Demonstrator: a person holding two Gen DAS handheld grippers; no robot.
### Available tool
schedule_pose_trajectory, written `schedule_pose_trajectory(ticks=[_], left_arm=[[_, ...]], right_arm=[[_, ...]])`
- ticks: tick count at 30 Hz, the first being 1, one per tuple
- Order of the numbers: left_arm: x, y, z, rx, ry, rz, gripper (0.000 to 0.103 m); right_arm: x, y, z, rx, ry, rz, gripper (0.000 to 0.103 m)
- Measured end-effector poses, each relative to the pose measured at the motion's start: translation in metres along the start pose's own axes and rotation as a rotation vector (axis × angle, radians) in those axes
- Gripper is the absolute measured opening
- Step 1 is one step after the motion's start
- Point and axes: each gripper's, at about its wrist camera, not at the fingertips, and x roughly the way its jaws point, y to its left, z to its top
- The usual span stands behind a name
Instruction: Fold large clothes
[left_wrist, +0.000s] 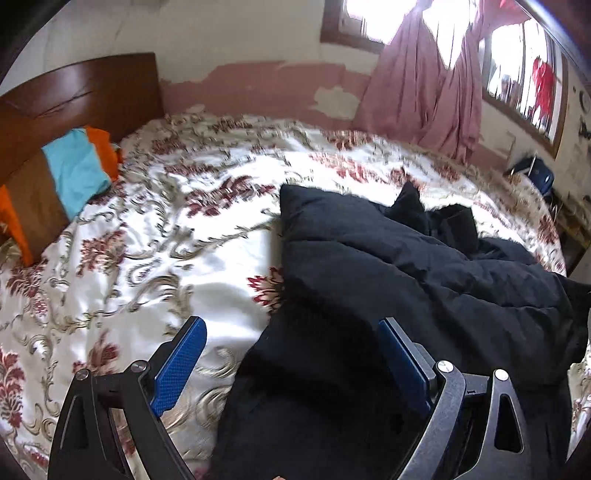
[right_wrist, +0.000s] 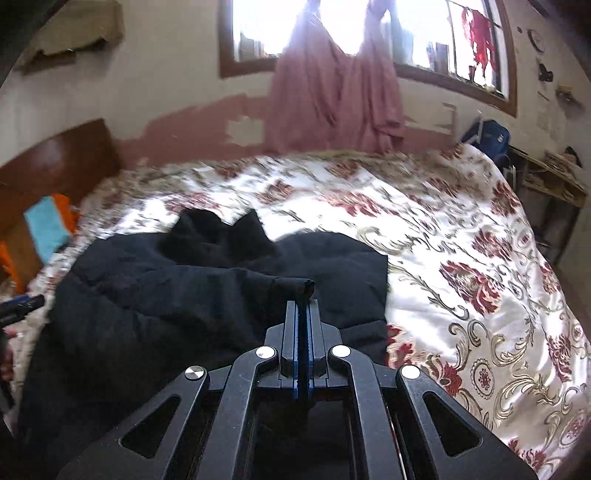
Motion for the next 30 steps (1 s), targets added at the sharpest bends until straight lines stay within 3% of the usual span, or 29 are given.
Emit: schedule_pose_trajectory(ticks=[5,6,7,9,13,16,21,30], left_arm=[[0.011,-0.016,-0.002,0.060,0.014,-0.010,0.093],[0.007,-0.018,-0.003,0.070,0.001,-0.019,0.093],[0.003,-0.021,-0.004,0.081,-0.019,-0.039,0.093],[-0.004,-0.027,-0.005,0.096,-0.052,-0.076,0.093],[-0.001,-0.048,-0.010,0.160,-0.037,-0.087,0.093],[0.015,-0.067,-0.020,0.229,0.017,-0.062,0.093],[0.025,-0.080,-0.036,0.295,0.004,0.008,0.094],[0.037,-0.081,-0.052,0.324,-0.040,0.043,0.097]], right_arm=[[0.019,0.004,-0.008,0.011,0.040,-0.048,0.012],[0.017,0.006,-0.011,0.005,0.035,-0.047,0.025],[0.012,0.009,-0.013,-0.001,0.021,-0.041,0.045],[-0.002,0.019,-0.015,-0.027,-0.038,-0.008,0.058],[-0.002,0.045,-0.021,-0.099,-0.039,0.076,0.058],[0.022,0.064,-0.034,-0.140,0.053,0.123,0.057],[0.057,0.069,-0.058,-0.120,0.156,0.123,0.057],[0.073,0.072,-0.085,-0.150,0.157,0.091,0.057]])
